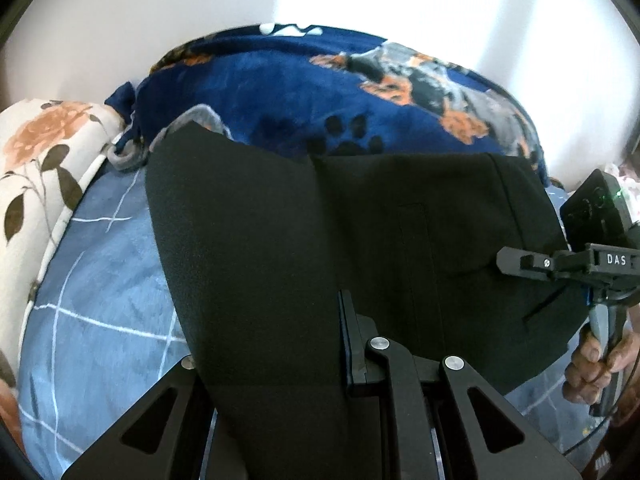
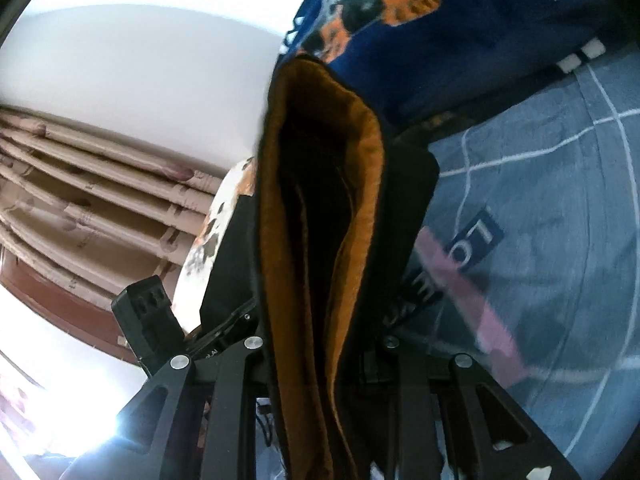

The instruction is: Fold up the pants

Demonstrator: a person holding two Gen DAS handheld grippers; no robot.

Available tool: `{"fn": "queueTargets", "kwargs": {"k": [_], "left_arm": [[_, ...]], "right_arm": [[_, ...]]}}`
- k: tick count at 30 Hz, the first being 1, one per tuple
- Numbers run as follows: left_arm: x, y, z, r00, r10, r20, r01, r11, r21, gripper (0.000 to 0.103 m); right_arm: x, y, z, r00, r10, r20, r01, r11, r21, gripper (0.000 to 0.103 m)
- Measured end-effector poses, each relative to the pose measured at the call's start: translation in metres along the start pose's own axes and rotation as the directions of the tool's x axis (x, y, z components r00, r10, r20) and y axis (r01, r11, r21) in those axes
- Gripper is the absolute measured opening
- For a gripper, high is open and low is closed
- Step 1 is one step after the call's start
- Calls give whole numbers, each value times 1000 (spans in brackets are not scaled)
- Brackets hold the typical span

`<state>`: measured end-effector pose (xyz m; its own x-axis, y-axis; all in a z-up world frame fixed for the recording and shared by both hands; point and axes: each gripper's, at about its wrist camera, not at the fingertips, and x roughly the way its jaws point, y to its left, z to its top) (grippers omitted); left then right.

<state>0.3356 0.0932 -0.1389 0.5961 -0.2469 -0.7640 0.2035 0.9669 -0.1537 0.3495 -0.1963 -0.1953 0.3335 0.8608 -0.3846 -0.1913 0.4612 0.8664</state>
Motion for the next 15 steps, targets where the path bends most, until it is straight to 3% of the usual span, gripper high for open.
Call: {"fn": "queueTargets", "kwargs": {"k": [11, 13, 15], "left_arm": [[27, 20, -5, 1000, 15, -7, -15, 999, -52, 20], [26, 20, -6, 999, 34, 2, -33, 998, -55, 27], [24, 24, -7, 998, 56, 9, -56, 996, -69, 43]], "right_arm": [[19, -36, 14, 999, -33, 11, 33, 999, 43, 22], [22, -38, 15, 999, -46, 11, 46, 998, 47, 24], [23, -40, 14, 998, -58, 15, 58, 997, 50, 26]]}}
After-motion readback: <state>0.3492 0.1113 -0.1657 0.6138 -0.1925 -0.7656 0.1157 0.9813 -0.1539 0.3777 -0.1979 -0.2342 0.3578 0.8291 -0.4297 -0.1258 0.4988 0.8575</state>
